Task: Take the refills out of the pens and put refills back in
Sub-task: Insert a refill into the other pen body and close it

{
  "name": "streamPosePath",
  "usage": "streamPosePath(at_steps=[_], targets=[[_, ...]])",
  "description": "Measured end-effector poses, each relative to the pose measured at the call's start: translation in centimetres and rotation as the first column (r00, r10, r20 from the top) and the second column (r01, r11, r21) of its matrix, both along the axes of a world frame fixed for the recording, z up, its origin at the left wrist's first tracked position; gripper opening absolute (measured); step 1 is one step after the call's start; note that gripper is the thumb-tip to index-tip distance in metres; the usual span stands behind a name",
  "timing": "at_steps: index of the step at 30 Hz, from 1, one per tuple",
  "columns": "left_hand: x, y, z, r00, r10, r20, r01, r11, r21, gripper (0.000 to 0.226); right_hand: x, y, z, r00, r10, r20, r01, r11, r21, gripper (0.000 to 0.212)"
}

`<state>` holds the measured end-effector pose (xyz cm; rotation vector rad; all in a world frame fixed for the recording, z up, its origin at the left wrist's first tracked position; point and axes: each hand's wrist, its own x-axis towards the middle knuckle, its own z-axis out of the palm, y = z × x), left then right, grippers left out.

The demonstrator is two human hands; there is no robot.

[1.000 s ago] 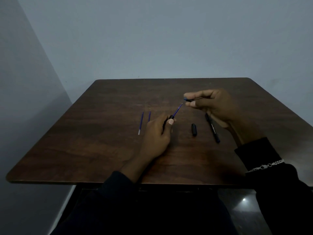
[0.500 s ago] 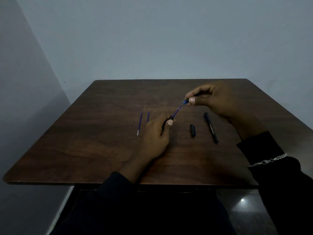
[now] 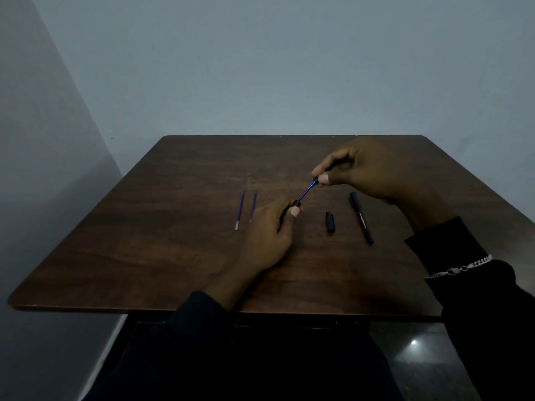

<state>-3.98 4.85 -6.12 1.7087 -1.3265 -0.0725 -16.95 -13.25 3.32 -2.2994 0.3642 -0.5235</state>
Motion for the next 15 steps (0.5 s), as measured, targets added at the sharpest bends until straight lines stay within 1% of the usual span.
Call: streamPosePath(at_steps=[4, 9, 15], targets=[[0.0, 0.0, 0.0, 1.0, -0.013, 0.025, 0.013, 1.0, 0.012, 0.023, 0.0, 0.1, 0.5, 0.998, -0.015, -0.066, 0.01, 0.997, -0.074, 0.014], [0.1, 0.0, -0.1, 1.0, -0.014, 0.023, 0.013, 1.0, 0.011, 0.023, 0.6, 1.2, -0.2, 0.99, 0.066, -0.127, -0.081, 0.99, -0.119, 0.012], [0.4, 0.0, -0.3, 1.0, -0.005, 0.024, 0.005, 1.0, 0.003, 0.022, 1.0, 1.7, -1.0, 0.996, 0.054, -0.074, -0.064, 0.989, -0.131, 0.011]])
